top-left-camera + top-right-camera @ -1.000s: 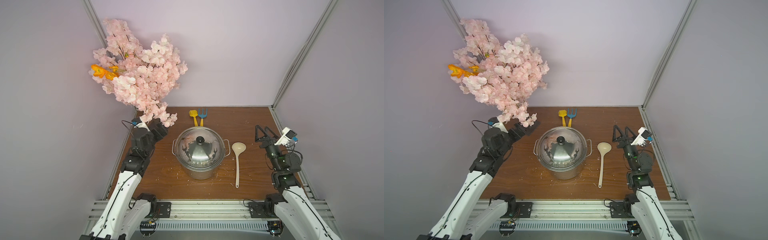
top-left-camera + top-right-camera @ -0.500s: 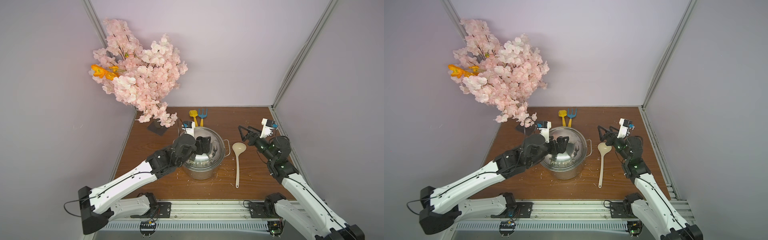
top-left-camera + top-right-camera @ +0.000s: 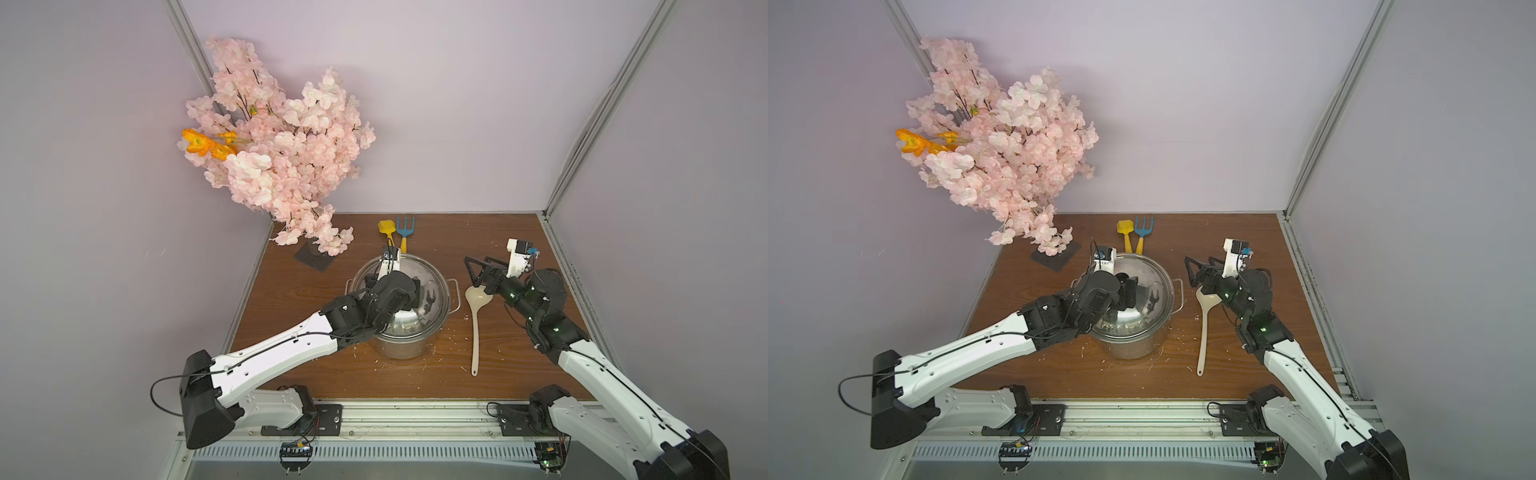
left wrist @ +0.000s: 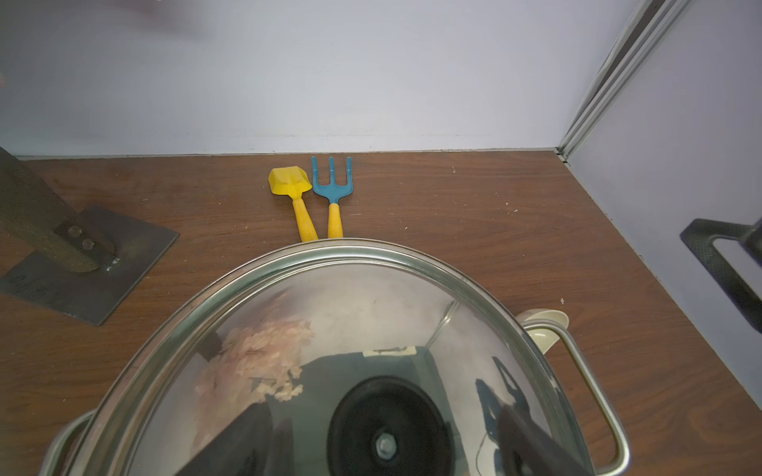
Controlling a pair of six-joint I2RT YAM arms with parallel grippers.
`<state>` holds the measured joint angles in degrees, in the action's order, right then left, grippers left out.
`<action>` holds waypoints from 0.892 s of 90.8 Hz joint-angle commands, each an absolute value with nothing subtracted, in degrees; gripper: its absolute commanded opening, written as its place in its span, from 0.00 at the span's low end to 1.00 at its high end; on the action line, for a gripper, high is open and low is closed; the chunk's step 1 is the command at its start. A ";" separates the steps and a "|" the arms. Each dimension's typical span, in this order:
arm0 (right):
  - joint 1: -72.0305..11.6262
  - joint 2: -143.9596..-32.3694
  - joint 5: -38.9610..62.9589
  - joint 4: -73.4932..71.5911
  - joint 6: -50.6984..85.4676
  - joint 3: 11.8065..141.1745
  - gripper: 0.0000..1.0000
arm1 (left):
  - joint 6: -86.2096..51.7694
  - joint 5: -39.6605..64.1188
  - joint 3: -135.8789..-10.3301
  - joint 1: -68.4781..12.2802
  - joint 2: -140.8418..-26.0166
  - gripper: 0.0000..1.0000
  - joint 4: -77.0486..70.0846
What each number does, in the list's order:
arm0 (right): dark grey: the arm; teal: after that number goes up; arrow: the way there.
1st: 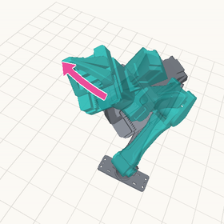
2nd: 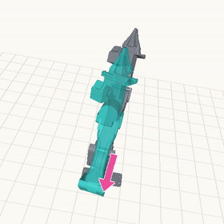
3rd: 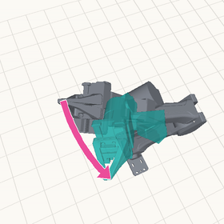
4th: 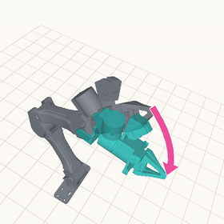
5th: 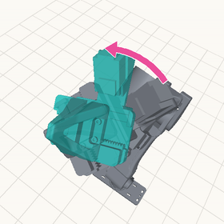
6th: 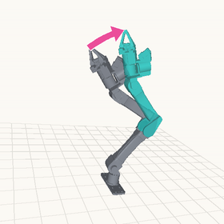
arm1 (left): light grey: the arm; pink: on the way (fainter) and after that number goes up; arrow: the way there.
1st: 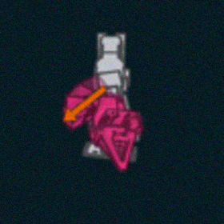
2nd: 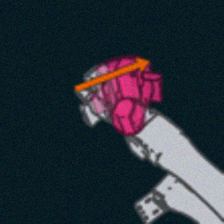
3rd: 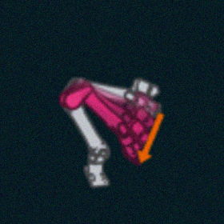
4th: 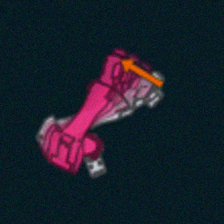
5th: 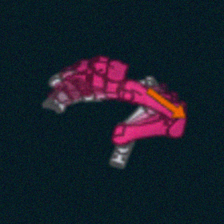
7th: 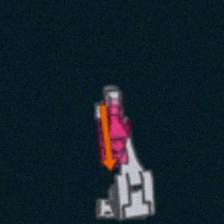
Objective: Stir the soup with a spoon
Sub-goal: Pick up the lid from the pan.
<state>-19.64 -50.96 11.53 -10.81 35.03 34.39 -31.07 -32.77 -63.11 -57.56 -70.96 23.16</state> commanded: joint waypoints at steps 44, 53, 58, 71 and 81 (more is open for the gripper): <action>-20.04 -50.81 9.08 -9.93 32.88 35.24 0.92 | -27.48 -34.87 -64.14 -59.72 -73.46 0.60 24.05; -20.04 -50.78 8.63 -10.02 32.87 35.16 0.92 | -26.96 -35.41 -64.31 -59.77 -73.07 0.53 24.07; -20.04 -50.82 8.53 -10.10 32.75 35.16 0.92 | -26.69 -35.67 -64.54 -59.83 -72.73 0.50 24.04; -20.04 -51.10 8.20 -10.04 32.39 35.28 0.92 | -25.24 -35.96 -65.41 -59.85 -72.11 0.38 23.96; -20.04 -51.07 7.92 -10.02 32.13 35.42 0.92 | -24.50 -36.36 -66.44 -59.88 -71.13 0.34 23.83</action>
<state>-19.66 -51.00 8.93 -10.68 33.34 34.39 -26.37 -35.09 -63.77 -59.16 -72.93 23.24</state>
